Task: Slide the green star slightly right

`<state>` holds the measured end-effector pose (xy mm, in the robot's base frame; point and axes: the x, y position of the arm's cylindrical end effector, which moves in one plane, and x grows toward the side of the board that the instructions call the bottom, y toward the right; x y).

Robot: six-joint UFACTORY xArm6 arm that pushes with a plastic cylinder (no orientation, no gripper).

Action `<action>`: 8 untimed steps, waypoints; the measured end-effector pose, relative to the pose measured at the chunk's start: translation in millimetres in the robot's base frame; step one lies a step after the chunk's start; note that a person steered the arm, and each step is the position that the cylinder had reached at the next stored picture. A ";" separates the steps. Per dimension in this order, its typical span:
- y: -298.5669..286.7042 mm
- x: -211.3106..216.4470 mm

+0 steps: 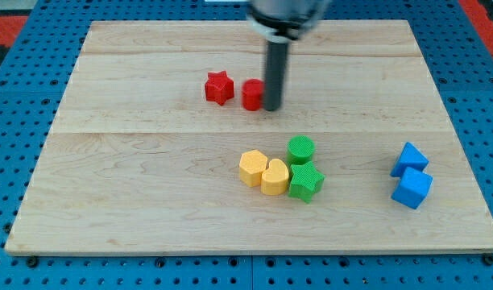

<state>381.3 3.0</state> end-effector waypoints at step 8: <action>118.8 -5.3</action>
<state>376.0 121.8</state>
